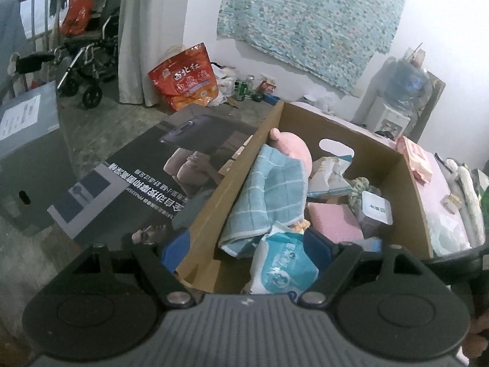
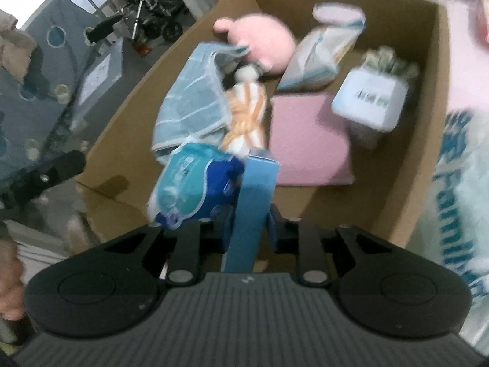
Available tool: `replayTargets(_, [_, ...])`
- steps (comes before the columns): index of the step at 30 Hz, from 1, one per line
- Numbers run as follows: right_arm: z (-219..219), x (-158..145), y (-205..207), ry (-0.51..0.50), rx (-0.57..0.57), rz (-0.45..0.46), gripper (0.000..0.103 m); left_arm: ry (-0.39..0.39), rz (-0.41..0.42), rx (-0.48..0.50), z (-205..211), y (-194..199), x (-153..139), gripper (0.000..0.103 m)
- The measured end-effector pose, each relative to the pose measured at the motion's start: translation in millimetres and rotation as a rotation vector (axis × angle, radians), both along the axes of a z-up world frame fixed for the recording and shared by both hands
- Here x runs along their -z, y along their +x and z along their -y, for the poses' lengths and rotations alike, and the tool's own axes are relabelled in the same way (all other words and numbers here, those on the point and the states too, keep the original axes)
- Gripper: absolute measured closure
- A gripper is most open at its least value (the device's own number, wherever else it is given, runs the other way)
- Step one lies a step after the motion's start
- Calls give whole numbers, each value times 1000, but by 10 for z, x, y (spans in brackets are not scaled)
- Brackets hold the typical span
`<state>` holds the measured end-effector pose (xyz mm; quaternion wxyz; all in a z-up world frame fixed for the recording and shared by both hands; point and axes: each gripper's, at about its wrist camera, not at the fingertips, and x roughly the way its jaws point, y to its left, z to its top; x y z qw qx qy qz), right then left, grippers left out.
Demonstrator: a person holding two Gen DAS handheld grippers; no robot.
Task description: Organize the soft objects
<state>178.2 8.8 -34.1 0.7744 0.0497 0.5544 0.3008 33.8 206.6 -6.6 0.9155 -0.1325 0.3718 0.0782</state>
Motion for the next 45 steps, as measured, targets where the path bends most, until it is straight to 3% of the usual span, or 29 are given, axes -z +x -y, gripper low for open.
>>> replayTargets(5, [-53, 105, 52, 37, 11, -71, 82, -5, 3, -12, -37, -26, 19, 21])
replayTargets(17, [-115, 203, 37, 118, 64, -94, 80, -18, -7, -25, -81, -59, 57, 21])
replayTargets(19, [-116, 171, 22, 71, 55, -80, 79, -18, -11, -18, -81, -52, 67, 21])
replayTargets(23, [-98, 21, -46, 20, 22, -11, 51, -14, -9, -11, -62, -61, 57, 21])
replayTargets(24, [-85, -16, -63, 16, 14, 9, 48, -12, -8, -10, -54, -59, 50, 21])
replayTargets(28, [-33, -187, -104, 12, 7, 91, 46, -4, -4, -13, -36, -77, 17, 18])
replayTargets(35, [-3, -250, -103, 30, 7, 130, 48, 15, -2, -4, 51, -82, -32, 18])
replayTargets(39, [-170, -136, -18, -40, -4, 127, 47, 19, 5, -7, 82, -98, -77, 17])
replayTargets(45, [-499, 83, 323, -265, -30, 118, 43, 45, 28, -42, 20, -196, -159, 16])
